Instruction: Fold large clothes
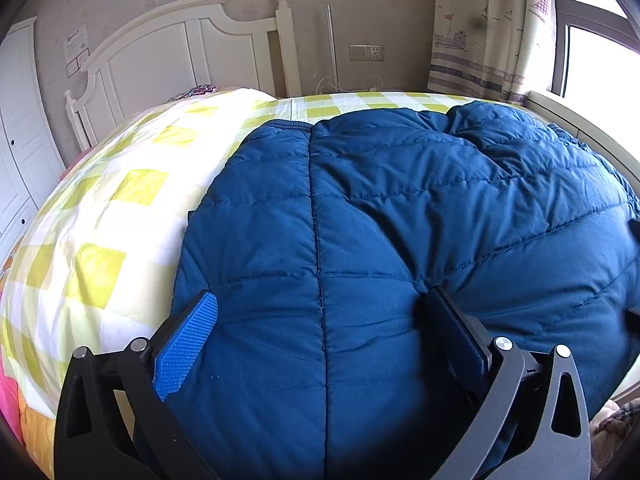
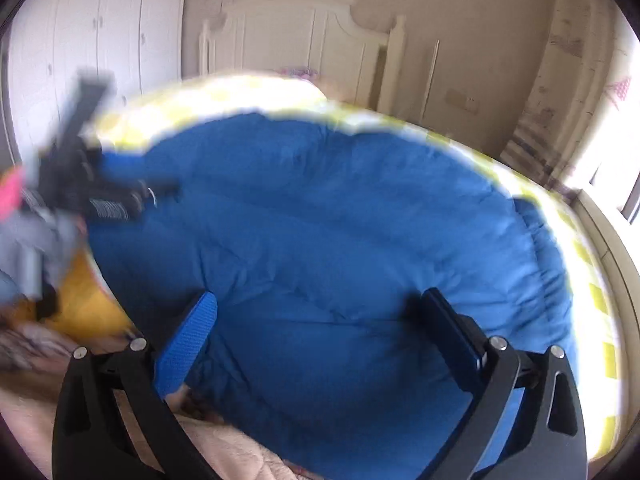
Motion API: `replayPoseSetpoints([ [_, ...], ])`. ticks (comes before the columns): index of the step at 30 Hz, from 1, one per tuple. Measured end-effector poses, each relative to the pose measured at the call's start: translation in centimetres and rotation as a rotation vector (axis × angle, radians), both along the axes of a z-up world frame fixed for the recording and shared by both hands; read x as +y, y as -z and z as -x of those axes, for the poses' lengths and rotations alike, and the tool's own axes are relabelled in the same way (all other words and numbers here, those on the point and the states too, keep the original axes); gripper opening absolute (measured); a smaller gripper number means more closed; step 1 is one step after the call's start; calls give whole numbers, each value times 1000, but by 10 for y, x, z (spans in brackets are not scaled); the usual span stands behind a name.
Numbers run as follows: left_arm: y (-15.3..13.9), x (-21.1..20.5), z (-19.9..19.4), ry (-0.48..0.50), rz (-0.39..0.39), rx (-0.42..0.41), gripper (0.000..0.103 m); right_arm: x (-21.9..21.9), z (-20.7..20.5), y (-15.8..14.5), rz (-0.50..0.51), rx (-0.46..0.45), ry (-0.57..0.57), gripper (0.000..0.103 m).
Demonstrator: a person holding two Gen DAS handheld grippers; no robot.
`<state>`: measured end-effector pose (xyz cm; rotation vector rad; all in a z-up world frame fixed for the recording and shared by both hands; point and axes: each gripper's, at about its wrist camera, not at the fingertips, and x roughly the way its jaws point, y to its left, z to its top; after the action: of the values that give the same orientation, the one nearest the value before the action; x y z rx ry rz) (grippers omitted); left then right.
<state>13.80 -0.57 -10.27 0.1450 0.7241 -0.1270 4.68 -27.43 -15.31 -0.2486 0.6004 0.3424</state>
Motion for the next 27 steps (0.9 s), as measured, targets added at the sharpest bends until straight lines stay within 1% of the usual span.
replayPoseSetpoints([
  [1, 0, 0, 0, 3, 1, 0, 99, -3, 0, 3, -22, -18, -8, 101],
  [3, 0, 1, 0, 5, 0, 1, 99, -10, -2, -2, -34, 6, -21, 100],
  [4, 0, 0, 0, 4, 0, 3, 99, -18, -1, -7, -17, 0, 6, 100],
  [5, 0, 0, 0, 5, 1, 4, 99, -27, 1, -11, -22, -16, 36, 100],
  [7, 1, 1, 1, 4, 4, 1, 99, -62, 5, -18, -96, -34, 130, 100],
  [8, 1, 1, 0, 4, 4, 1, 99, -78, 6, -16, -127, -22, 169, 100],
  [10, 1, 1, 0, 4, 4, 1, 99, -112, 6, -3, -178, 23, 235, 100],
  [11, 1, 1, 0, 5, 3, 2, 99, -133, 12, 1, -237, 31, 261, 100],
  [14, 1, 0, 0, 3, 1, 1, 99, -188, 40, 3, -445, 12, 349, 100],
  [15, 1, 1, 0, 4, 2, 0, 99, -200, 47, 5, -493, 7, 363, 100],
  [16, 1, 0, 0, 3, 1, 0, 99, -218, 59, 10, -575, 3, 391, 100],
  [17, 1, 0, 0, 2, 1, 0, 99, -229, 67, 14, -632, 8, 403, 100],
  [18, 1, 0, 0, 1, 0, 0, 99, -240, 75, 21, -700, 15, 401, 99],
  [19, 1, 0, 0, 0, -1, 0, 99, -247, 84, 28, -771, 19, 389, 94],
  [21, 1, 0, 0, -3, -2, -1, 99, -252, 97, 45, -862, 49, 361, 89],
  [24, 1, -1, 1, -5, -3, -2, 99, -241, 97, 69, -955, 122, 291, 86],
  [25, 1, -1, 1, -5, -2, -2, 99, -238, 96, 73, -974, 138, 272, 83],
  [27, 1, -1, 1, -4, -3, -3, 99, -227, 87, 78, -999, 144, 228, 82],
])
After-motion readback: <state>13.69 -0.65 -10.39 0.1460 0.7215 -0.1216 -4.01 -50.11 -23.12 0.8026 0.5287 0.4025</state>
